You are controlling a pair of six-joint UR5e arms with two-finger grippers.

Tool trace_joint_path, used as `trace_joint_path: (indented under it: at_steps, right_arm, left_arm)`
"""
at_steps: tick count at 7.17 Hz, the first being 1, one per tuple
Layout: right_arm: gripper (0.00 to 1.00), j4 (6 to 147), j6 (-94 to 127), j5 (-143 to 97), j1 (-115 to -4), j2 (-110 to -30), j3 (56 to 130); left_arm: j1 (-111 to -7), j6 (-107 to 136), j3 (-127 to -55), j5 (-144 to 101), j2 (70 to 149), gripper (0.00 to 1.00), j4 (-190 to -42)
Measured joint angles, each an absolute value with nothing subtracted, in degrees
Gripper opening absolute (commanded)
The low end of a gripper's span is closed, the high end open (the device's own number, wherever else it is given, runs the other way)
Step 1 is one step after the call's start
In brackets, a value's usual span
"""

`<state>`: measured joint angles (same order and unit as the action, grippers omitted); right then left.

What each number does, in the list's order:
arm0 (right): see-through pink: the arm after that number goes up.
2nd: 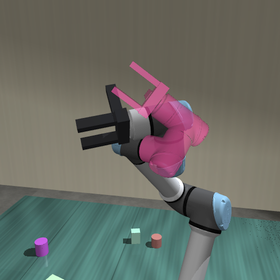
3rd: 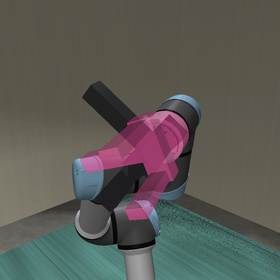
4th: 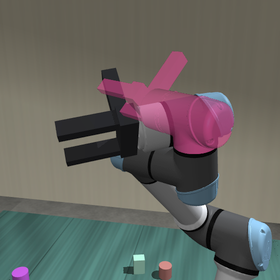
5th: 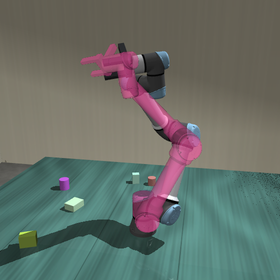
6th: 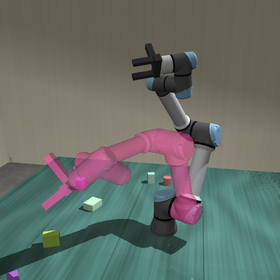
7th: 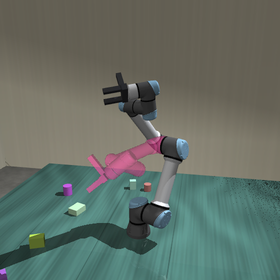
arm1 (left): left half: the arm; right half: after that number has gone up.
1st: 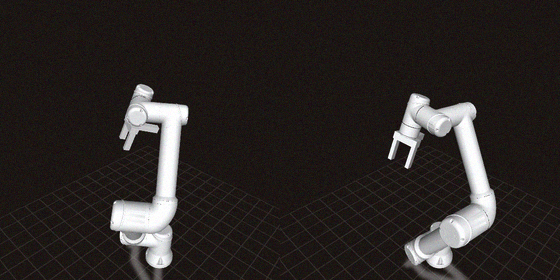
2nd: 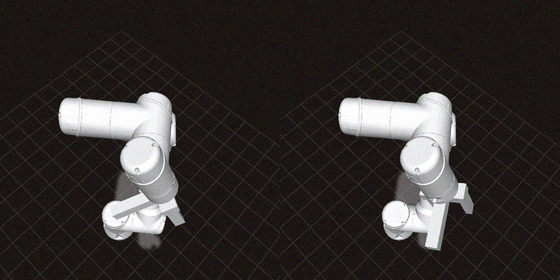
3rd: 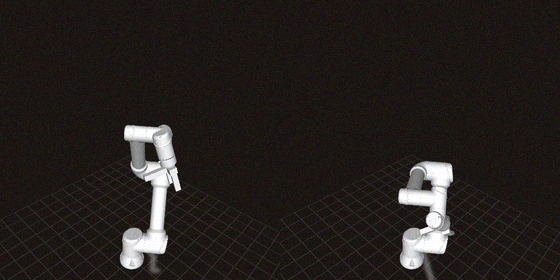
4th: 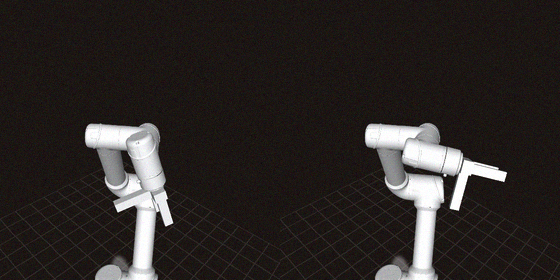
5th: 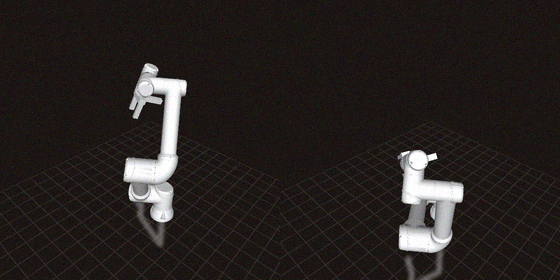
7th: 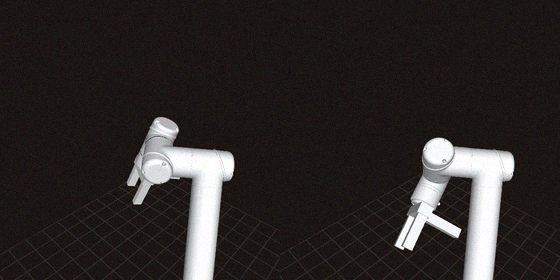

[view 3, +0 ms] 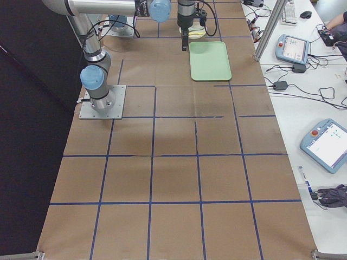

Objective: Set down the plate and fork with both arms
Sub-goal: 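Carry the plate with the left gripper onto the green tray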

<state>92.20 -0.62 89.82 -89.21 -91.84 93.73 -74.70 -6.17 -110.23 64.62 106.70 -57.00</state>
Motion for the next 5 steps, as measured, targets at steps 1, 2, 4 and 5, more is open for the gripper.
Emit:
trace_joint_path:
  at_steps: [1, 2, 4, 5]
  right_arm:
    - [1.0, 92.2, -0.6, 89.8, -89.2, -91.8, 93.7]
    - [1.0, 92.2, -0.7, 89.8, -89.2, -91.8, 93.7]
    - [1.0, 92.2, -0.6, 89.8, -89.2, -91.8, 93.8]
    - [1.0, 92.2, -0.6, 89.7, -89.2, -91.8, 93.8]
  left_arm:
    - [-76.7, -5.5, -106.6, 64.3, 109.7, 0.0, -57.0]
    - [-78.9, -4.8, -102.5, 64.3, 112.7, 0.0, -57.1]
    - [-83.7, -1.8, -96.4, 64.5, 117.2, 0.0, -57.2]
    - [-86.0, -0.3, -94.1, 64.7, 118.8, 0.0, -57.2]
